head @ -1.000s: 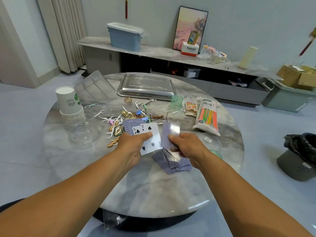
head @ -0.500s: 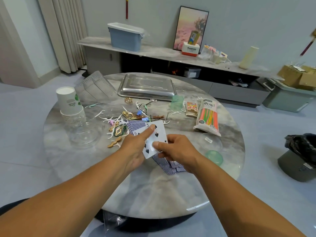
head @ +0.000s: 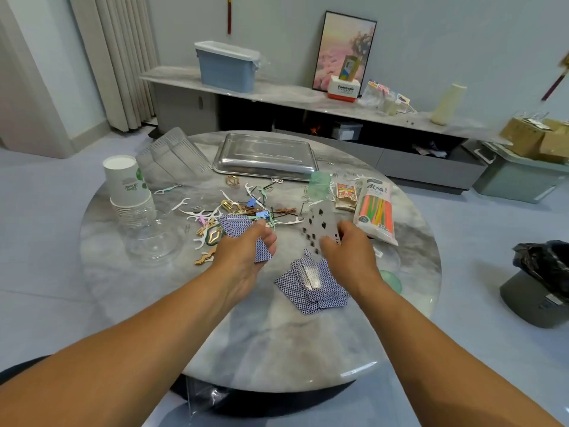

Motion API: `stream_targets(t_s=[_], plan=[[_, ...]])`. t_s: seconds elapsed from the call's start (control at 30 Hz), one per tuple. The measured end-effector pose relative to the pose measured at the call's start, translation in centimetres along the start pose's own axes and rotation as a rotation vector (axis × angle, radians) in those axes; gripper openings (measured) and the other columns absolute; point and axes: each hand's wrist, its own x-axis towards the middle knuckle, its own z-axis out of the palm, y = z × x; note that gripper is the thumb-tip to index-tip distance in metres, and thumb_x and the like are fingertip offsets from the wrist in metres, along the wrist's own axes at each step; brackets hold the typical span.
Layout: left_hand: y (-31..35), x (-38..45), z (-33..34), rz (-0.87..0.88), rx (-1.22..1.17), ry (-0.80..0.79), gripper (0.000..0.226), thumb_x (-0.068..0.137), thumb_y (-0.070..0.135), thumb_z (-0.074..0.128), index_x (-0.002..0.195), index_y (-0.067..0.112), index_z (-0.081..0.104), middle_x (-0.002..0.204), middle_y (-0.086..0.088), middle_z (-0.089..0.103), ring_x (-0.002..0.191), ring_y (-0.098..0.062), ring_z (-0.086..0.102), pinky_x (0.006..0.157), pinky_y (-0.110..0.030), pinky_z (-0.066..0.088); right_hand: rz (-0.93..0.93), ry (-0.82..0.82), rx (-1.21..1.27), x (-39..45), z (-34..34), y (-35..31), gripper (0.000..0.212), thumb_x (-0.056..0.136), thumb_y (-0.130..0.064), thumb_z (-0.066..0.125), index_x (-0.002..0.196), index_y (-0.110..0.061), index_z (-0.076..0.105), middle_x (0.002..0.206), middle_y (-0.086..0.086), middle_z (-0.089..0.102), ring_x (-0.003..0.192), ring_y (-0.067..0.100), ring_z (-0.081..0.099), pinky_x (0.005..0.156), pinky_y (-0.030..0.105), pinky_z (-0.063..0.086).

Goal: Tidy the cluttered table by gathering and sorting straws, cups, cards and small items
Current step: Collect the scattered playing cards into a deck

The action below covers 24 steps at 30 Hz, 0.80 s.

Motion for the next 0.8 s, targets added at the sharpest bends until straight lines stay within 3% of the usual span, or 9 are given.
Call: stream_targets(t_s=[0.07, 0.13, 0.27, 0.37, 0.43, 0.5, 0.6, 0.73, 0.8], plan=[[0.2, 0.0, 0.0, -0.075, -0.095, -0.032, 0.021, 0.105, 0.014, 0.048, 0.094, 0.002, 0.060, 0.106, -0.020, 0.070, 0.105, -0.030, 0.068, 0.097, -0.045, 0.055, -0.156, -0.025, -0.490, -0.5, -0.3, 0.7, 0.008, 0.094, -0.014, 0.056, 0.101, -0.016, 0.058, 0.106, 0.005, 0.058, 0.089, 0.031, 0.063, 0.071, 0.041, 0.052], [0.1, 0.1, 0.0, -0.083, -0.085, -0.057, 0.023, 0.106, 0.007, 0.039, 0.098, -0.002, 0.057, 0.112, -0.026, 0.068, 0.109, -0.035, 0.068, 0.093, -0.046, 0.056, -0.200, -0.207, -0.793, -1.2, 0.2, 1.6, 0.015, 0.095, -0.012, 0.053, 0.110, -0.014, 0.057, 0.114, 0.010, 0.053, 0.098, 0.036, 0.061, 0.069, 0.037, 0.043], [-0.3, -0.1, 0.0, -0.078, -0.002, -0.058, 0.013, 0.102, -0.003, 0.048, 0.108, -0.002, 0.059, 0.098, -0.021, 0.075, 0.084, -0.033, 0.076, 0.065, -0.045, 0.063, -0.053, -0.467, -0.841, -1.1, 0.4, 1.2, 0.039, 0.085, -0.051, 0.067, 0.109, -0.021, 0.063, 0.118, 0.004, 0.059, 0.105, 0.027, 0.062, 0.076, 0.033, 0.043], [-0.5, 0.0, -0.2, -0.049, 0.039, -0.019, 0.020, 0.093, -0.008, 0.062, 0.112, -0.002, 0.064, 0.103, -0.017, 0.075, 0.089, -0.034, 0.075, 0.077, -0.049, 0.062, 0.024, -0.584, -0.846, -0.4, -0.5, 0.5, 0.049, 0.082, -0.071, 0.059, 0.090, -0.023, 0.058, 0.111, 0.004, 0.062, 0.097, 0.023, 0.057, 0.082, 0.035, 0.045], [-0.8, 0.2, -0.4, -0.012, 0.058, -0.015, 0.023, 0.087, -0.011, 0.068, 0.107, 0.002, 0.067, 0.105, -0.016, 0.076, 0.090, -0.033, 0.075, 0.080, -0.049, 0.062, 0.015, -0.516, -0.707, -0.3, -0.9, 0.1, 0.041, 0.098, -0.051, 0.045, 0.086, -0.015, 0.061, 0.106, 0.011, 0.063, 0.094, 0.027, 0.058, 0.085, 0.036, 0.048], [-0.8, 0.2, -0.5, 0.011, 0.079, -0.011, 0.025, 0.081, -0.011, 0.074, 0.100, 0.005, 0.069, 0.103, -0.016, 0.076, 0.090, -0.034, 0.075, 0.084, -0.054, 0.060, 0.081, -0.368, -0.279, -0.3, -0.9, -0.4, 0.044, 0.102, -0.043, 0.043, 0.096, -0.008, 0.069, 0.103, 0.013, 0.071, 0.086, 0.027, 0.067, 0.082, 0.039, 0.055], [-0.7, -0.1, -0.3, 0.025, 0.140, -0.011, 0.035, 0.072, -0.003, 0.085, 0.103, 0.003, 0.071, 0.102, -0.017, 0.076, 0.095, -0.039, 0.073, 0.091, -0.058, 0.056, 0.210, -0.382, 0.310, -0.8, -0.4, -1.3, 0.045, 0.085, -0.053, 0.075, 0.095, -0.010, 0.067, 0.083, 0.003, 0.075, 0.061, 0.011, 0.066, 0.057, 0.026, 0.052], [-1.1, 0.0, -0.1, -0.004, 0.081, -0.006, 0.031, 0.075, 0.003, 0.085, 0.103, 0.004, 0.070, 0.096, -0.015, 0.077, 0.081, -0.034, 0.076, 0.070, -0.051, 0.062, 0.209, -0.406, 0.420, -0.7, 0.7, -1.0, 0.020, 0.087, -0.020, 0.079, 0.090, -0.004, 0.069, 0.071, 0.003, 0.067, 0.051, 0.006, 0.053, 0.049, 0.019, 0.046], [-1.0, 0.4, -0.3, 0.007, 0.090, 0.098, 0.028, 0.081, 0.007, 0.082, 0.105, 0.005, 0.068, 0.101, -0.015, 0.076, 0.084, -0.033, 0.075, 0.074, -0.054, 0.062, 0.263, -0.305, 0.337, 0.2, 0.6, -0.2, 0.025, 0.091, -0.019, 0.075, 0.098, 0.005, 0.070, 0.077, 0.010, 0.068, 0.058, 0.013, 0.055, 0.053, 0.026, 0.048]])
